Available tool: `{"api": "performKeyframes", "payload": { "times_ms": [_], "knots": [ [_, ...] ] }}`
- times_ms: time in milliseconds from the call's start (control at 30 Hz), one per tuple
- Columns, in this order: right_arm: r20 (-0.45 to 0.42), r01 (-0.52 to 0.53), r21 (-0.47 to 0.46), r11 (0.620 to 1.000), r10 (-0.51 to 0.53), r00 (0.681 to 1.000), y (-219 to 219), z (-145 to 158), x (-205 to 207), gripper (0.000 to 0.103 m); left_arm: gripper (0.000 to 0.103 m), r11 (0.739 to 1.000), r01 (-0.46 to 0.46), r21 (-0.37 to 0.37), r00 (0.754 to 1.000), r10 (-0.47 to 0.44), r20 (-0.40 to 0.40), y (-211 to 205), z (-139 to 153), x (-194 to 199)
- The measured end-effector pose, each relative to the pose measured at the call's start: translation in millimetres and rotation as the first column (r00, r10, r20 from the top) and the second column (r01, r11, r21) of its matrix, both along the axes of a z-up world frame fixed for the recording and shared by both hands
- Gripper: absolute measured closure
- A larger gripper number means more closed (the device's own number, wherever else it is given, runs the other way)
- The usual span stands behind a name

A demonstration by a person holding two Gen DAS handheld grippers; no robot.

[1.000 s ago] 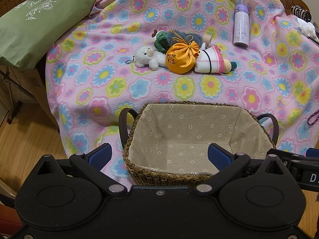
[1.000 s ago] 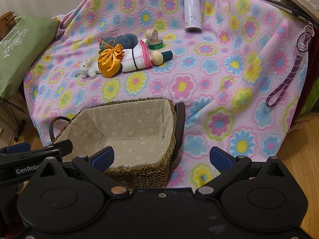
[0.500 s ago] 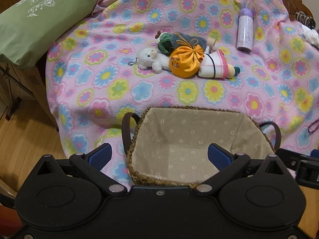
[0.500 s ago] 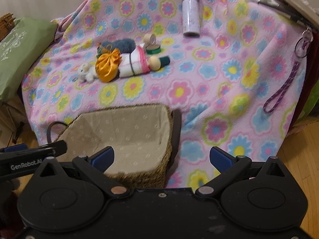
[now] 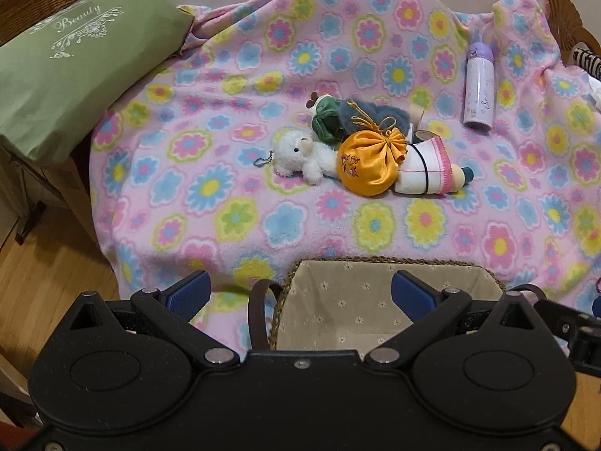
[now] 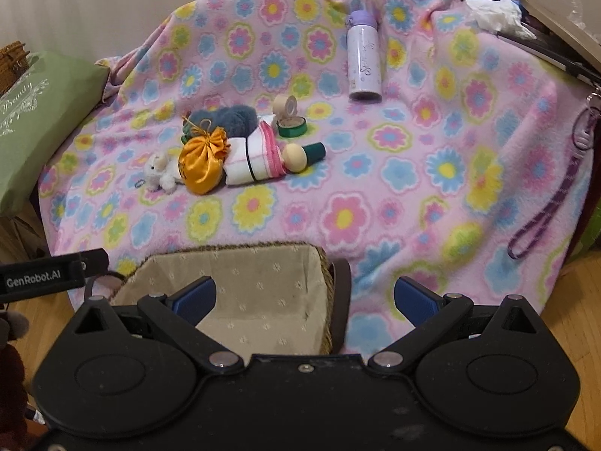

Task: Organize soft objects
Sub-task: 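Move the left tool toward the orange satin pouch while the right tool approaches the doll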

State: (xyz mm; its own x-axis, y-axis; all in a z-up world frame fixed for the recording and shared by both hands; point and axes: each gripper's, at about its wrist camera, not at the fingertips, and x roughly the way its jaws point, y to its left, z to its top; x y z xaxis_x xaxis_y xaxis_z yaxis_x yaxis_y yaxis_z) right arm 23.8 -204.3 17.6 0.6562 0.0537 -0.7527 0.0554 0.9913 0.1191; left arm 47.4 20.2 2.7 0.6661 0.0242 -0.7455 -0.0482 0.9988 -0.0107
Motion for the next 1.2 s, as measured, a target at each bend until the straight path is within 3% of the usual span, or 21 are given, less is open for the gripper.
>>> {"api": "performKeyframes", "payload": {
  "times_ms": [500,1200],
  "knots": [
    [-0.086,-0.017,0.018,1.0,0.018,0.996,-1,-19,52,0.008,0.01,0.999,0.048,0.019,0.993,-0.046,-0.107,-10,-20,42],
    [-0.145,-0.018,0.036,0.999,0.023,0.989,-6,-33,132,0.008,0.01,0.992,0.123,-0.003,0.982,-0.123,-0.143,-32,-39,132]
  ]
}}
